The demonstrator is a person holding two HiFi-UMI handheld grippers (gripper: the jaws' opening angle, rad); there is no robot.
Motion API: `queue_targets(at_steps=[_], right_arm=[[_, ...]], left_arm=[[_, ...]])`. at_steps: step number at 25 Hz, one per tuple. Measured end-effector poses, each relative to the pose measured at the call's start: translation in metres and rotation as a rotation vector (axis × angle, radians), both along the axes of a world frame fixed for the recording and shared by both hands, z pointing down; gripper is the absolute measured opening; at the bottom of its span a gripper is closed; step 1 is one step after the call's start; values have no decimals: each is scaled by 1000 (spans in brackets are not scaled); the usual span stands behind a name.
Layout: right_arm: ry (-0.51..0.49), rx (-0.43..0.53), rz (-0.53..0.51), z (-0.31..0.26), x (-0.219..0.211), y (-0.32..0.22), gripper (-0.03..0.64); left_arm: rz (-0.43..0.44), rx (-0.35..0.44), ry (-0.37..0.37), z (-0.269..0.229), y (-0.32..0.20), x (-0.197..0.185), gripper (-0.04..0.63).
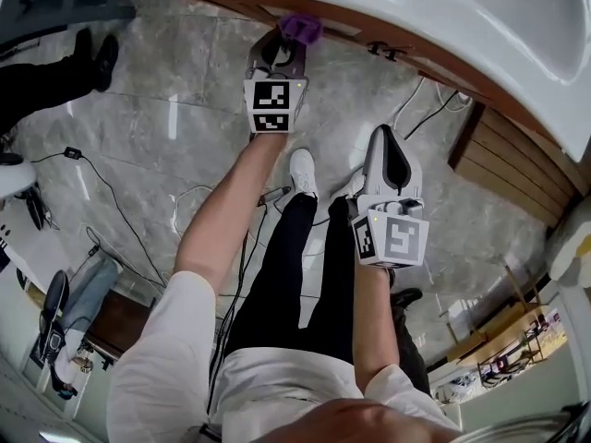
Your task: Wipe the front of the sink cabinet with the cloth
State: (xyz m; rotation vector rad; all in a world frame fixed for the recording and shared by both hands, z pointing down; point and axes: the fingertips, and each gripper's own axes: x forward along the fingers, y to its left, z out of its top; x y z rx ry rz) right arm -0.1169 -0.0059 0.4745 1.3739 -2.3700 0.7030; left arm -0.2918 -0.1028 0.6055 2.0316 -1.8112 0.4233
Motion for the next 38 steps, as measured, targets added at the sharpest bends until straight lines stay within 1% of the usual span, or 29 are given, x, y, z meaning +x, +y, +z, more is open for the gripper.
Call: queue_targets(at_steps=[3, 9, 13, 20, 23, 25, 27, 30, 34, 36, 38], right_arm=[[-1, -1, -1, -1, -4, 1, -3], [-2, 0, -13, -1, -12, -2, -3], [2, 0, -8, -2, -12, -8, -3], [7, 2, -10, -1, -11, -9, -3], [6, -4, -8, 2, -11, -7, -3], [3, -4, -10, 2, -12, -7, -3], [-1, -1, -4, 2, -10, -7, -3], [0, -8, 5, 7, -5, -5, -3], [3, -20, 6, 13, -2, -4, -3], [8, -24, -6, 12, -2, -2, -3], [26, -12, -31, 8, -2, -1, -3]], left_arm=[[-3, -1, -14, 0, 0, -7, 75], [1, 6, 10, -1, -2, -16, 75], [-2, 8, 0, 0, -4, -27, 75], [-79, 4, -7, 7, 1, -60, 72], [-63, 8, -34, 9, 3, -67, 74], [-87, 15, -38, 9, 5, -76, 74], [-153, 18, -12, 11, 11, -91, 74], [-249, 19, 48, 19, 19, -107, 69], [-344, 24, 159, 32, 20, -112, 67], [-374, 22, 184, 40, 20, -113, 66], [-376, 26, 191, 45, 19, -114, 64]])
